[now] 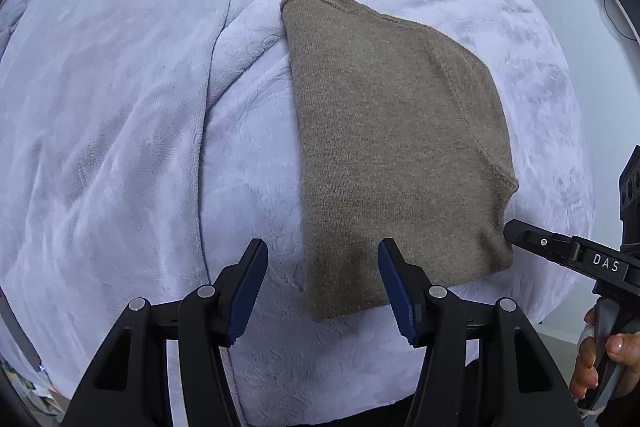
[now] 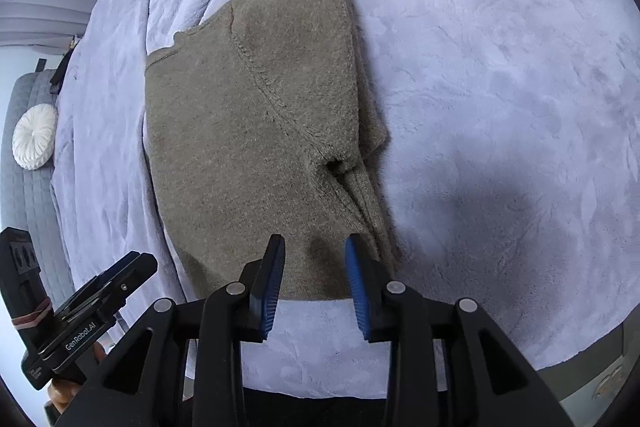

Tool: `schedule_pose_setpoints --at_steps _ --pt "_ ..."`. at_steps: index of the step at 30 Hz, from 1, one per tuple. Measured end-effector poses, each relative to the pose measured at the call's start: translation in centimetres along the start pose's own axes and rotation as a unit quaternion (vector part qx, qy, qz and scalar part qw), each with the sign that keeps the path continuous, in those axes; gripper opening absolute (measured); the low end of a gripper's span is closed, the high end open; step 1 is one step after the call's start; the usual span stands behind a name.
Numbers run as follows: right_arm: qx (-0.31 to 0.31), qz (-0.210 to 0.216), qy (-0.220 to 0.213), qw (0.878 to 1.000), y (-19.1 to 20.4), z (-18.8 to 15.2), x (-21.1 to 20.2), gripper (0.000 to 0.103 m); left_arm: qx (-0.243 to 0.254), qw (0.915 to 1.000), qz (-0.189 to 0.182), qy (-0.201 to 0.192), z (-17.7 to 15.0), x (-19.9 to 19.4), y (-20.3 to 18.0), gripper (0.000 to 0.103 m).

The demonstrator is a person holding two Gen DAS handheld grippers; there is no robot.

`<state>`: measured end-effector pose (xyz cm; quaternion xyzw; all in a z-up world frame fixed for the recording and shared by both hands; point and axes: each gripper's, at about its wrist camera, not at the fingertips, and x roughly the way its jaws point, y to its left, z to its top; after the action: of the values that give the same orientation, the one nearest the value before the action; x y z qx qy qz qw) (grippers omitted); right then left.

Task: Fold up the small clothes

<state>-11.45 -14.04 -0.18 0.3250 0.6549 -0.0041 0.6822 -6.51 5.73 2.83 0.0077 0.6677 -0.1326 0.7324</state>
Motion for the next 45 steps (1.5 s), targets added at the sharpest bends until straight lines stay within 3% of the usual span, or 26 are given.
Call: schedule_pose_setpoints --at_steps 7,9,11,13,22,26,28,29,33,45 --pt "-0.006 -0.012 -0.015 1.000 0.9 -0.4 -1.8 0.048 0.010 0.9999 0.000 -0.004 0.3 -0.3 -1.2 0.059" --pt "-0.005 -0.013 -0.018 1.000 1.1 -0.5 -2.3 0.054 0.010 0.9999 0.000 -0.006 0.3 -0.6 -1.3 0.062" --pt "-0.008 -0.013 -0.023 1.000 1.5 -0.5 -2.7 0.055 0.008 0.9999 0.004 -0.010 0.3 -0.9 -1.2 0.098" --pt "-0.014 -0.015 -0.031 0.999 2.0 -0.4 -3.4 0.056 0.009 0.9996 0.008 -0.025 0.4 -1.5 -1.2 0.098" --pt "-0.042 -0.013 -0.058 0.997 5.1 0.4 -5.6 0.075 -0.001 0.9983 0.020 -0.054 2.1 -4.0 -1.0 0.098" --pt "-0.063 -0.043 -0.077 0.994 6.3 0.6 -6.3 0.084 0.006 0.9973 0.041 -0.060 2.5 -4.6 -1.5 0.098" --pt "-0.073 -0.066 -0.083 0.992 6.7 0.7 -6.5 0.091 0.012 0.9966 0.058 -0.057 2.6 -4.5 -1.7 0.099" --pt "-0.078 -0.075 -0.084 0.991 6.9 0.8 -6.5 0.103 0.015 0.9964 0.062 -0.056 2.7 -4.5 -1.8 0.099" --pt "-0.103 -0.116 -0.099 0.983 7.6 0.8 -6.8 0.103 0.013 0.9966 0.062 -0.052 2.6 -4.4 -1.8 0.099" --pt "-0.114 -0.152 -0.097 0.977 8.2 0.8 -6.8 0.103 0.003 0.9957 0.079 -0.048 2.4 -4.2 -1.6 0.099"
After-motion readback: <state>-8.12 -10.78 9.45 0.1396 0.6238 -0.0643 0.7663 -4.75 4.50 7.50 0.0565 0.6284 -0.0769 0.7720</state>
